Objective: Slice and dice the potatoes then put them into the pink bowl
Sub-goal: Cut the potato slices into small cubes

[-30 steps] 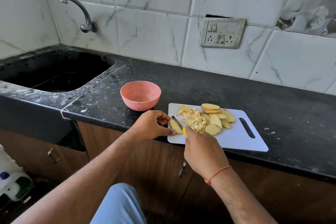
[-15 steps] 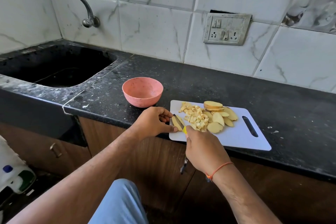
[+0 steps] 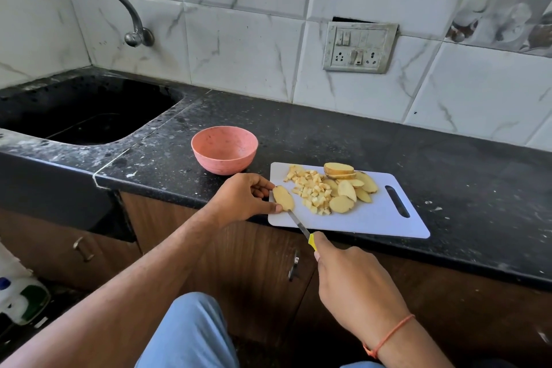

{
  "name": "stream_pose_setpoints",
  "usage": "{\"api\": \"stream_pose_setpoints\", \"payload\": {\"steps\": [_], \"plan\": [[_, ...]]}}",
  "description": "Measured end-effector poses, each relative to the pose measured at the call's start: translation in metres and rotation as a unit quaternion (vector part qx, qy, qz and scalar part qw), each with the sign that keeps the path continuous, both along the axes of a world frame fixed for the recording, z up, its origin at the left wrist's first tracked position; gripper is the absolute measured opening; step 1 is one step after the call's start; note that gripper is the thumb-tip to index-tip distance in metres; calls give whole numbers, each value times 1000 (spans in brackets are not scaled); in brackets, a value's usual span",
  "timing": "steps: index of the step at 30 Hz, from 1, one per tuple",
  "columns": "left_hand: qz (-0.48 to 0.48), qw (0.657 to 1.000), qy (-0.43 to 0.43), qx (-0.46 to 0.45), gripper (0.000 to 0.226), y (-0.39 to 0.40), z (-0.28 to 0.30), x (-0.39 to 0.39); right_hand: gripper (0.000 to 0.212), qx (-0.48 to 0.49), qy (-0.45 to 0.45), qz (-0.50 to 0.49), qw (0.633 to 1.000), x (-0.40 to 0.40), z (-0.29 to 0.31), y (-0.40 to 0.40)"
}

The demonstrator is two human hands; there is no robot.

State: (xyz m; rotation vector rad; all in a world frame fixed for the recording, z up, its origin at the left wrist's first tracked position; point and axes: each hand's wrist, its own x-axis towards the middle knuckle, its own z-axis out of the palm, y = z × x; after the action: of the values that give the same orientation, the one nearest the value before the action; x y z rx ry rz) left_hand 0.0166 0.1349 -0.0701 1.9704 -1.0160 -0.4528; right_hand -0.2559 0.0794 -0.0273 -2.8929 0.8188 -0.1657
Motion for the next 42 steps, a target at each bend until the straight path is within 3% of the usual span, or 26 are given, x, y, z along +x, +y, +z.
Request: {"api": "stream_pose_setpoints", "payload": {"steps": [13, 35, 42], "plan": [[10, 1000, -10, -24, 44, 6, -6, -4, 50, 26, -87, -19, 996, 38, 6, -7], [15, 999, -17, -32, 42, 4, -7, -4, 48, -59, 3, -19, 998, 86, -5, -7], [25, 1000, -13, -13, 38, 1, -3, -4, 58, -70, 13, -9, 997, 81, -10, -10]]}}
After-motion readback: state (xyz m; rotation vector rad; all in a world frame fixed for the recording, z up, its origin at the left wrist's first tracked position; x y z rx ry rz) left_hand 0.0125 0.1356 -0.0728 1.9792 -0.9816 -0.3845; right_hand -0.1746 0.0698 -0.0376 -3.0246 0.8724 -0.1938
